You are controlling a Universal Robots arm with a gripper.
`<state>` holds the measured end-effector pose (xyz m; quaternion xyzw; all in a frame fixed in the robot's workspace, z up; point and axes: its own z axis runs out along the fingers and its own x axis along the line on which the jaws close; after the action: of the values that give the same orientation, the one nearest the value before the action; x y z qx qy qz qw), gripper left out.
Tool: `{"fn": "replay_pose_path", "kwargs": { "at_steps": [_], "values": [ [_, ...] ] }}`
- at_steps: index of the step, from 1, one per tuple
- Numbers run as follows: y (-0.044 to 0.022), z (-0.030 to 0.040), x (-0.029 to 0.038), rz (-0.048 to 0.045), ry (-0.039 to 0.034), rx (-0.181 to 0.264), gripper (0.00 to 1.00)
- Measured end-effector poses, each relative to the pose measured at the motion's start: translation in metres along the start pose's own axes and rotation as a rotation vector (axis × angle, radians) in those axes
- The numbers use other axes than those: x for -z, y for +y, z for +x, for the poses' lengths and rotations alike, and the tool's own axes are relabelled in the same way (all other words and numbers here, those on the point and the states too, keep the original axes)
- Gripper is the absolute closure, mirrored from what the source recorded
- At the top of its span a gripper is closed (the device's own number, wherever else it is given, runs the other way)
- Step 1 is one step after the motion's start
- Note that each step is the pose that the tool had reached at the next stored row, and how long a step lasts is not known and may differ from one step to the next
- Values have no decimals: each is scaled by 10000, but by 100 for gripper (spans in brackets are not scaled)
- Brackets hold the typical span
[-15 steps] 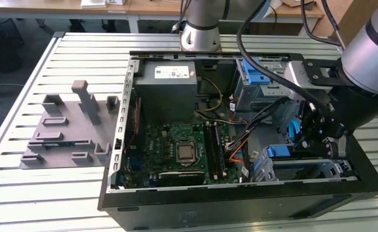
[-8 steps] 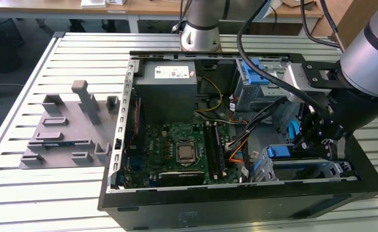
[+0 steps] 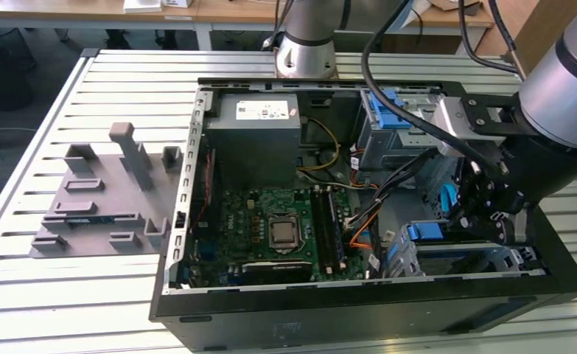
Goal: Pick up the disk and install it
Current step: 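Insert the second disk wire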
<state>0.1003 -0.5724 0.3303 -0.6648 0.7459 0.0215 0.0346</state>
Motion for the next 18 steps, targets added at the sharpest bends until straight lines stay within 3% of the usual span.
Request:
{"fn": "replay_pose_path", "kwargs": {
  "at_steps": [2, 5, 15, 18],
  "values": [
    [0, 0, -2, 0, -2, 0, 83],
    [0, 0, -2, 0, 0, 0, 71],
    [-1, -9, 108, 0, -1, -2, 71],
    [-4, -9, 110, 0, 0, -2, 78]
  ]
}}
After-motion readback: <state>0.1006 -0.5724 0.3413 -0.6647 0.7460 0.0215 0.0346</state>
